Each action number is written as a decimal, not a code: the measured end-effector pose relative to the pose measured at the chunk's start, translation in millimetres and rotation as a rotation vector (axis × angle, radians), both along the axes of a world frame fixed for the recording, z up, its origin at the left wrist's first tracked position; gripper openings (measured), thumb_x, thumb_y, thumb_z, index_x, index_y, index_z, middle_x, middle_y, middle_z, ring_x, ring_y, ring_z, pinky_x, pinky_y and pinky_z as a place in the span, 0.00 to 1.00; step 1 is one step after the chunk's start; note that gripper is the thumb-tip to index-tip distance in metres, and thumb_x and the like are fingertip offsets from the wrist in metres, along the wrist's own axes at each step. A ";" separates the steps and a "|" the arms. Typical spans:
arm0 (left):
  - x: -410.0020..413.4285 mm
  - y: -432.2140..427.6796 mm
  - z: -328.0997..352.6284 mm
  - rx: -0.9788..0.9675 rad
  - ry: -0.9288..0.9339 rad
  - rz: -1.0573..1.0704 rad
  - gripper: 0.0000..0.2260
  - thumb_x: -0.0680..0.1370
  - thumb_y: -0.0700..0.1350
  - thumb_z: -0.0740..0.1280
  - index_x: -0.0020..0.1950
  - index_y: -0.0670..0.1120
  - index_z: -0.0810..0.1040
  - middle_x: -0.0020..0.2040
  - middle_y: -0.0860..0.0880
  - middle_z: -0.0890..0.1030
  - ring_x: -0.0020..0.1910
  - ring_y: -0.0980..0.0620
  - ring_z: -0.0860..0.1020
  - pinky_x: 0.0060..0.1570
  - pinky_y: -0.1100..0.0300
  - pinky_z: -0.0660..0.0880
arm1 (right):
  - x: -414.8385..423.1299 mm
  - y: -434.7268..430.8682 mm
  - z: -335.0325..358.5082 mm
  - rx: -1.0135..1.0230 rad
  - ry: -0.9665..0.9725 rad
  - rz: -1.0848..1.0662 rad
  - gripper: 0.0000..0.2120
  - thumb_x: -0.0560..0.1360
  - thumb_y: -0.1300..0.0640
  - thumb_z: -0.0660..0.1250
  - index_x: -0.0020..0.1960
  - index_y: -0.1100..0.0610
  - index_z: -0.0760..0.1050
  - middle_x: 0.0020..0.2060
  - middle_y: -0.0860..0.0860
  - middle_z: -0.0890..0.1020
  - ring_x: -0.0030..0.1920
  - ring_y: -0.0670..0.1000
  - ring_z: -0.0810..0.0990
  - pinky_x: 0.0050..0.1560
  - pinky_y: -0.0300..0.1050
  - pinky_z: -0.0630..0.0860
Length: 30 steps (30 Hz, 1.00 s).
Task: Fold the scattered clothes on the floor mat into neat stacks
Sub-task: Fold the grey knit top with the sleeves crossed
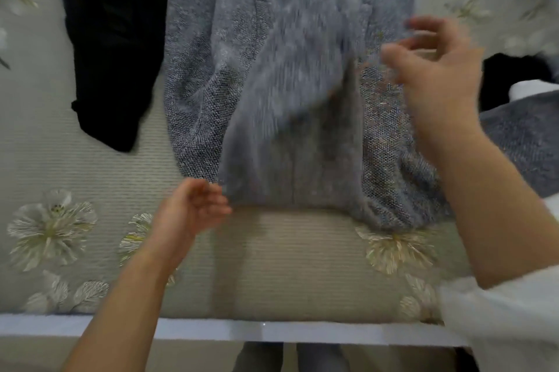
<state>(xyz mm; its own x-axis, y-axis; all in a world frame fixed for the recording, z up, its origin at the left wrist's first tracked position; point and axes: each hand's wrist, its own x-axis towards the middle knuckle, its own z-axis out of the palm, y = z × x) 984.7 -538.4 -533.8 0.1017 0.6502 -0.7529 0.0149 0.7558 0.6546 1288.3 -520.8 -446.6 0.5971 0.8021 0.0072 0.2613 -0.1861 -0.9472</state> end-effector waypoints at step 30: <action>139.7 -29.2 -14.5 1.122 0.763 -1.212 0.28 0.74 0.53 0.67 0.72 0.58 0.61 0.72 0.47 0.62 0.70 0.44 0.59 0.65 0.44 0.67 | 55.6 -144.1 -101.2 -0.640 0.090 0.367 0.09 0.75 0.62 0.67 0.49 0.48 0.80 0.38 0.47 0.81 0.34 0.40 0.76 0.37 0.37 0.73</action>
